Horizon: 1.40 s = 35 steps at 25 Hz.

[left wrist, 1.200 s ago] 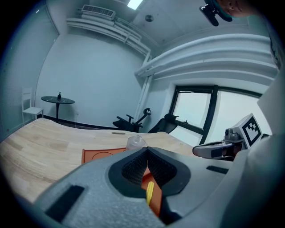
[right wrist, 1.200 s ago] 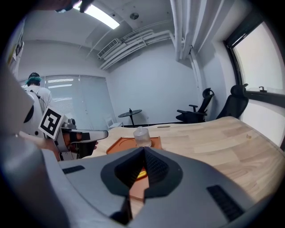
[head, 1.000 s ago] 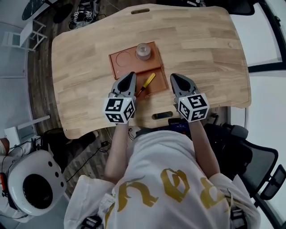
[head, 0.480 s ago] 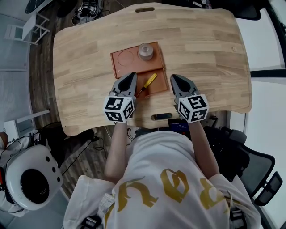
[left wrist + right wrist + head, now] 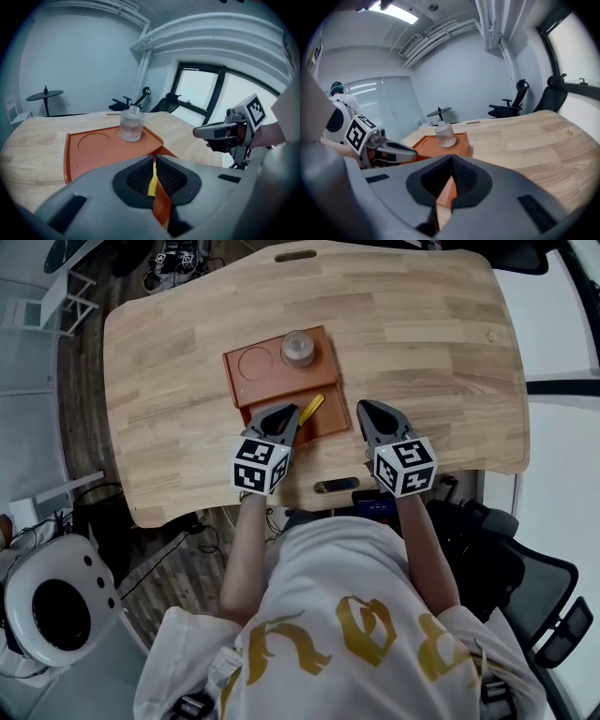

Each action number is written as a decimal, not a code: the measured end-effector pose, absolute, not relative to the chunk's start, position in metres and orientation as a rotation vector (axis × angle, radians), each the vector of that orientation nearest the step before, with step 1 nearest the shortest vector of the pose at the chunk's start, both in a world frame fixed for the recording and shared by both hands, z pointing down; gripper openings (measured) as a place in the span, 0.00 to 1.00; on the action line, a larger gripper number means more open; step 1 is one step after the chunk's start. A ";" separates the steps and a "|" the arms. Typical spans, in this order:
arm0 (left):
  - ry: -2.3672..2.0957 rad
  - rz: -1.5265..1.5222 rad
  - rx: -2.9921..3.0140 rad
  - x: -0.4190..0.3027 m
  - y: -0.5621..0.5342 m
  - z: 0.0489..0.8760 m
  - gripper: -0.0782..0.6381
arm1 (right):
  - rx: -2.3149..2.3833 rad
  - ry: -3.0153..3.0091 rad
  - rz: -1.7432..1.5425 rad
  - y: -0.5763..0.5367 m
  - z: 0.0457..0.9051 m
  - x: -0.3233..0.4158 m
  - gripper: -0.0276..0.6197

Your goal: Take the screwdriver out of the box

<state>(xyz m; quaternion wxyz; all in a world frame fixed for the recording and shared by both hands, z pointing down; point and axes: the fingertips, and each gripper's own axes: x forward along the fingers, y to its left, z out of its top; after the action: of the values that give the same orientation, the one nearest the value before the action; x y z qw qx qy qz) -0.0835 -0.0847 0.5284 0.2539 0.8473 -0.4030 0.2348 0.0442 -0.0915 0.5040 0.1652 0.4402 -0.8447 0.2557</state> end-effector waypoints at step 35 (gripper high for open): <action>-0.691 1.350 2.284 -0.056 -0.071 0.636 0.26 | 1.091 -2.406 0.891 -0.126 0.566 0.040 0.06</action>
<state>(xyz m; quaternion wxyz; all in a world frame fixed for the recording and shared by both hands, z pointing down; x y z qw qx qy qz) -0.0562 -0.0711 0.6363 0.1987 0.8166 -0.2469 0.4824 0.0401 -0.1261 0.5661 0.1758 0.3853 -0.8495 0.3146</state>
